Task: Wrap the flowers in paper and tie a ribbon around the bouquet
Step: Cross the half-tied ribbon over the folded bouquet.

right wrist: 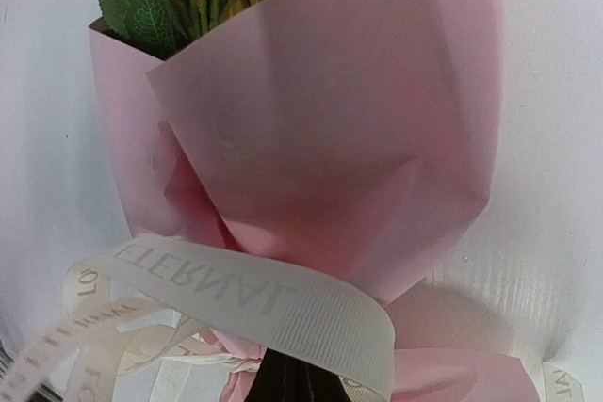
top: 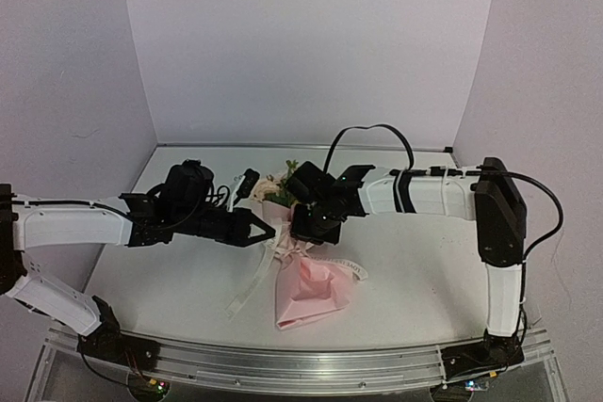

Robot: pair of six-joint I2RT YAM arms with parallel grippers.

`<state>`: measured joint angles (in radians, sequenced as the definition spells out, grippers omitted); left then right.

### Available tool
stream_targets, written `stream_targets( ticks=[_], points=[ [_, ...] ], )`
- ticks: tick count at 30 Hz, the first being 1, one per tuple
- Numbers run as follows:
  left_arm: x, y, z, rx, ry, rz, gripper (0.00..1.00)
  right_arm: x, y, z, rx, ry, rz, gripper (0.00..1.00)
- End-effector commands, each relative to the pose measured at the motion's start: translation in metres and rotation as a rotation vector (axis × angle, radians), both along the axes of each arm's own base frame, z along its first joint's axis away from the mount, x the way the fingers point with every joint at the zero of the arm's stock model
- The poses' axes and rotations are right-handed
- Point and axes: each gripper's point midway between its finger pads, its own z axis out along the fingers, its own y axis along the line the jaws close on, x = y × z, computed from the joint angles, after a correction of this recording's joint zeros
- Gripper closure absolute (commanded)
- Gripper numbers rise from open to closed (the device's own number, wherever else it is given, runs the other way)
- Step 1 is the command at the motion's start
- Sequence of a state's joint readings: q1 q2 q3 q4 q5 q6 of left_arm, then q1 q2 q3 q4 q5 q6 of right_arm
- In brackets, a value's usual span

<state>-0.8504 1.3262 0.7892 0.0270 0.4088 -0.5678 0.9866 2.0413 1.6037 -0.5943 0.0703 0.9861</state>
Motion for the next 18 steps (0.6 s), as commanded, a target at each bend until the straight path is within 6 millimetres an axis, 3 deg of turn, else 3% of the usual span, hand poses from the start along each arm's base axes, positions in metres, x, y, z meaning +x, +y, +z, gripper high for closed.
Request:
stream_targets(
  ticks=[1, 5, 11, 18],
  points=[
    [-0.010, -0.006, 0.017, -0.050, -0.053, -0.068, 1.00, 0.014, 0.006, 0.008, -0.008, -0.038, -0.052, 0.96],
    [-0.013, -0.009, 0.013, -0.045, -0.043, -0.083, 1.00, 0.017, 0.002, 0.008, -0.023, -0.055, -0.073, 0.89],
    [-0.012, -0.013, 0.007, -0.035, -0.031, -0.076, 1.00, 0.020, 0.004, 0.024, -0.014, -0.095, -0.064, 0.83],
    [0.005, -0.006, -0.003, 0.020, -0.037, 0.029, 1.00, 0.010, 0.005, 0.040, -0.012, -0.124, -0.020, 0.68]
  ],
)
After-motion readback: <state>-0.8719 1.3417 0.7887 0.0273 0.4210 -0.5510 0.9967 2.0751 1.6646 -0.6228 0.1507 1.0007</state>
